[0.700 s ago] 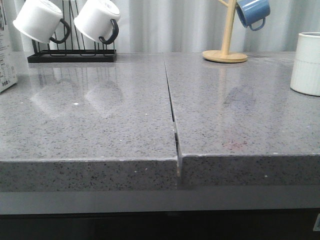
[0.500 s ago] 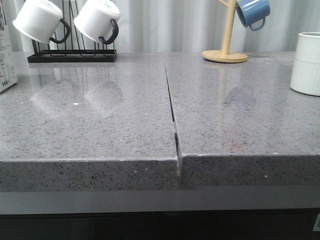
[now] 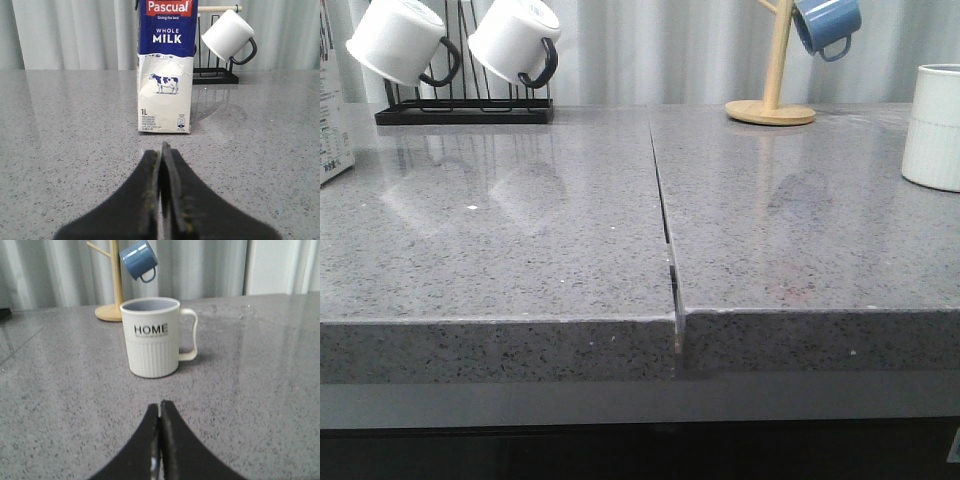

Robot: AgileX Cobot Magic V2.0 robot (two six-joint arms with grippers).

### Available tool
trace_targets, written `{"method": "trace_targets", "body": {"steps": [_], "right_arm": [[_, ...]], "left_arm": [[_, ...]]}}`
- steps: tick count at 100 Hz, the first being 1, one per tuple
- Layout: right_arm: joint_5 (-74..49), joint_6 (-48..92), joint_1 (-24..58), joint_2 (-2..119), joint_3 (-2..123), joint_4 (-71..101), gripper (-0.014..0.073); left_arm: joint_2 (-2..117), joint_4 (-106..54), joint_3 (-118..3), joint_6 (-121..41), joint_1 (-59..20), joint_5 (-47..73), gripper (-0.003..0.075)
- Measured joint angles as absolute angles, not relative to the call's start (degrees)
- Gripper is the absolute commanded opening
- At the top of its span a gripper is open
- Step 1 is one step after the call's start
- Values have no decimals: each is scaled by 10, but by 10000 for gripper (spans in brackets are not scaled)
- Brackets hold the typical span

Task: Place milk next to cup
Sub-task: 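Move the right gripper toward the white HOME mug handle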

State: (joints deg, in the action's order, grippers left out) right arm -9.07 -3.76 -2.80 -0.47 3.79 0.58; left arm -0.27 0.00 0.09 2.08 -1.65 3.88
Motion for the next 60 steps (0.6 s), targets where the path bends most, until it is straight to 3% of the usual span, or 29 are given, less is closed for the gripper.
{"method": "trace_targets", "body": {"steps": [49, 60], "right_arm": [[-164, -38, -28, 110, 150, 6, -68], [-161, -38, -28, 144, 152, 6, -22]], "left_arm": [[-3, 0, 1, 21, -17, 39, -21], [-3, 0, 1, 21, -17, 39, -21]]}}
